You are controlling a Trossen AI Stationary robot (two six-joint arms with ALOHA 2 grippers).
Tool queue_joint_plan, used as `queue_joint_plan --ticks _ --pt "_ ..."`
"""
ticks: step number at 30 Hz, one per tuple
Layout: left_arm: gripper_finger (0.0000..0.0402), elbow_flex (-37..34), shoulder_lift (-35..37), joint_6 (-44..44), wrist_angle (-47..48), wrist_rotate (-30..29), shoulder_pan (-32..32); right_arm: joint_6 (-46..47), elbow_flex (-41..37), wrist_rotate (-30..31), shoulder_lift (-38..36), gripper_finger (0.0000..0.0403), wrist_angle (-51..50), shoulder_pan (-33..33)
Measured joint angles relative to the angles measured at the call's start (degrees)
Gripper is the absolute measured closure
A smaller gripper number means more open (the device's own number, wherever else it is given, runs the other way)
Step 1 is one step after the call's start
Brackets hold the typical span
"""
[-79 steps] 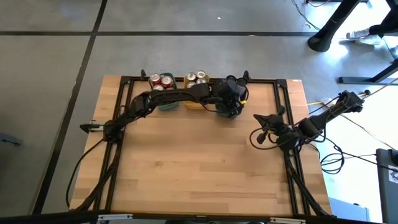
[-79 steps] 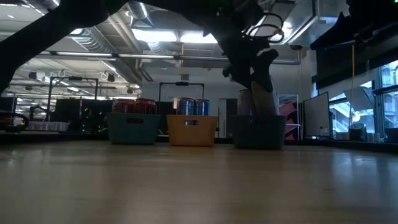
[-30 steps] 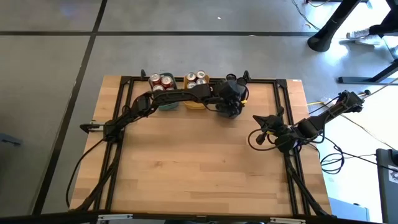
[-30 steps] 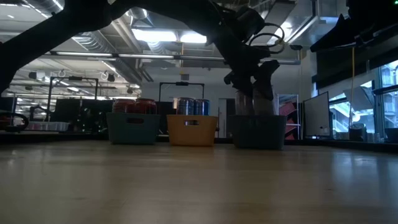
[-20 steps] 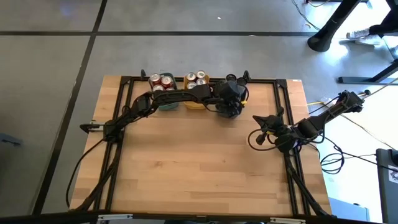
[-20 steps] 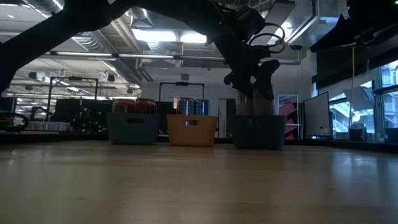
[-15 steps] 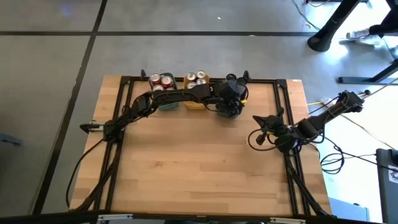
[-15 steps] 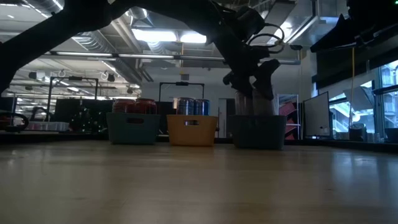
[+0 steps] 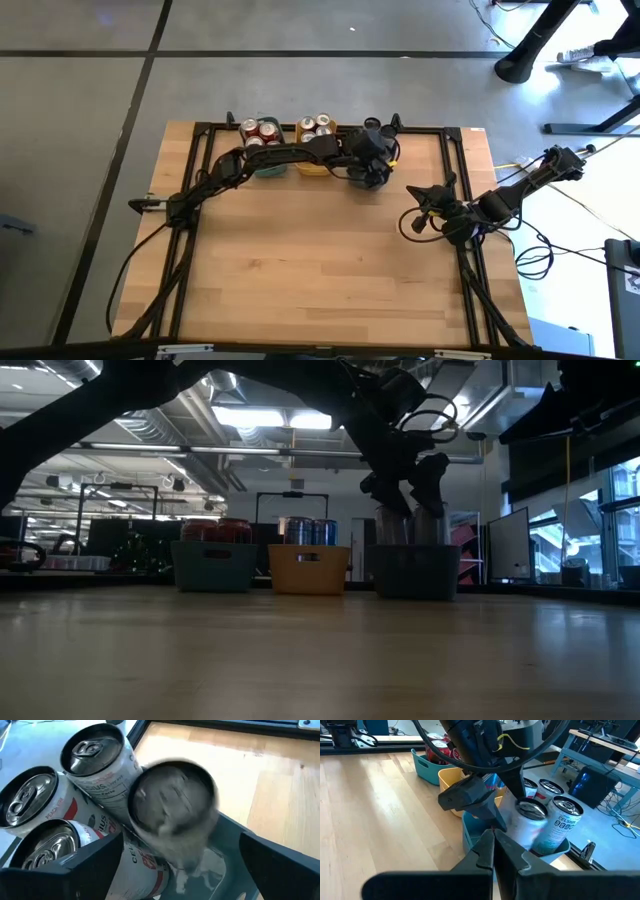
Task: Sort soda cans
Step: Put the white-pink soda can into the blue bin, then adjust the bins
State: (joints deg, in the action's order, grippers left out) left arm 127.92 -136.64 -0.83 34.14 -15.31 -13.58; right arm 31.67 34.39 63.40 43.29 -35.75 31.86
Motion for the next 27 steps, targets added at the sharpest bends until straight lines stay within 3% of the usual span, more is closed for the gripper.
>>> queue_joint_plan --ticks 12,23,27 --pt "0.0020 1.8 5.8 -4.4 2.6 -0.7 2.0 0.0 0.0 0.0 0.0 0.0398 0.2 0.0" --pt "0.0021 1.7 14.4 -4.0 10.5 -4.3 2.5 0.0 0.1 0.0 0.0 0.0398 0.7 -0.2" --pt "0.0021 1.3 17.5 -3.8 16.0 -7.6 3.2 -0.4 0.1 -1.4 1.0 0.0398 0.6 -3.1"
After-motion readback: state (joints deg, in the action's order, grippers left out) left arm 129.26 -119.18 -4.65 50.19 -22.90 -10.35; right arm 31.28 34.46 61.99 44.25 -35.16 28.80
